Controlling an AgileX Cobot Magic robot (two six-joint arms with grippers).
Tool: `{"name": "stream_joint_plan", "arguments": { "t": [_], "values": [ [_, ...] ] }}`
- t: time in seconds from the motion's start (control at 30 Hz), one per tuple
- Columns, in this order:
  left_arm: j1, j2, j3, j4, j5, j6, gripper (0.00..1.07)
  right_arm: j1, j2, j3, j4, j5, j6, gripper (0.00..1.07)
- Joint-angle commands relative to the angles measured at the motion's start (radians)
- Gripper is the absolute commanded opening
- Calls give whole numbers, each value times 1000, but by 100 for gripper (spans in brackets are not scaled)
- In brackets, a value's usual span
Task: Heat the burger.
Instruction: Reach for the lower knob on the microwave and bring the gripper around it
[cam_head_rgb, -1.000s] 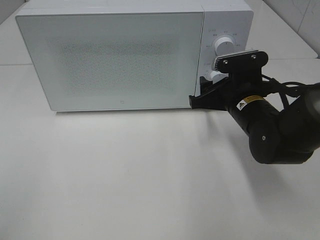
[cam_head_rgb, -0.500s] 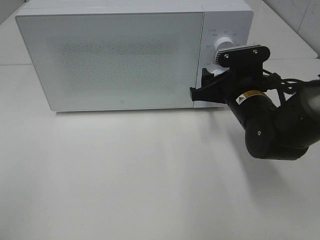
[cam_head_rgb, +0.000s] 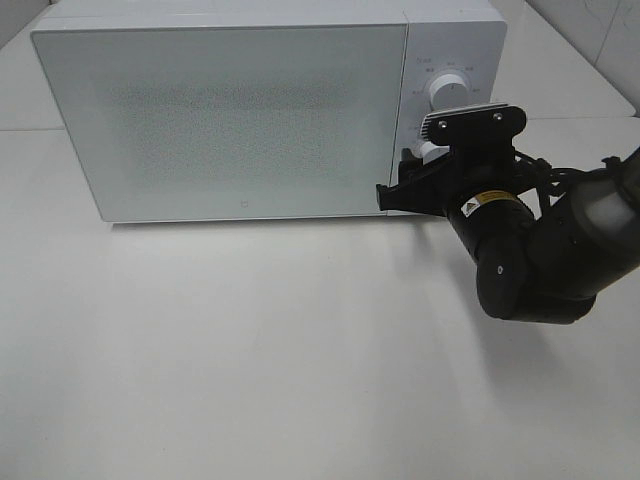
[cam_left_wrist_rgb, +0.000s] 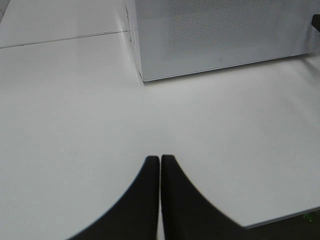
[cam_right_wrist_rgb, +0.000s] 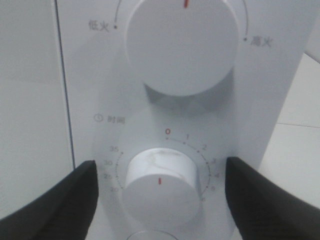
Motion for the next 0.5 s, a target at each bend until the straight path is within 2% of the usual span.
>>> {"name": "stream_joint_plan", "arguments": {
  "t": [0.03, 0.5],
  "values": [
    [2, -19, 3, -1, -11, -3, 0, 2, 0, -10, 4, -17, -10, 65],
    [2, -19, 3, -1, -11, -3, 0, 2, 0, -10, 4, -2, -10, 49]
  ]
}}
